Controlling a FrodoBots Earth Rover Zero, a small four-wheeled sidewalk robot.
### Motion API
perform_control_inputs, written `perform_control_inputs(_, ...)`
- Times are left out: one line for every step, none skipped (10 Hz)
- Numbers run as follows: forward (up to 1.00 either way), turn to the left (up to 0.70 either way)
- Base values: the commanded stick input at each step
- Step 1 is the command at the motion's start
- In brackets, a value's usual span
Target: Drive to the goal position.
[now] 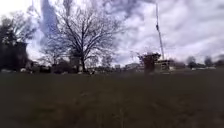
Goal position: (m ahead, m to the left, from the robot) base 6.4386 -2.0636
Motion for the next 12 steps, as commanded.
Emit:
perform_control_inputs(0.70, 0.00)
perform_control_inputs(0.70, 0.00)
perform_control_inputs(0.70, 0.00)
perform_control_inputs(0.70, 0.00)
perform_control_inputs(0.70, 0.00)
perform_control_inputs(0.70, 0.00)
perform_control_inputs(0.70, 0.00)
perform_control_inputs(0.70, 0.00)
perform_control_inputs(0.70, 0.00)
perform_control_inputs(0.70, 0.00)
perform_control_inputs(0.70, 0.00)
perform_control_inputs(0.70, 0.00)
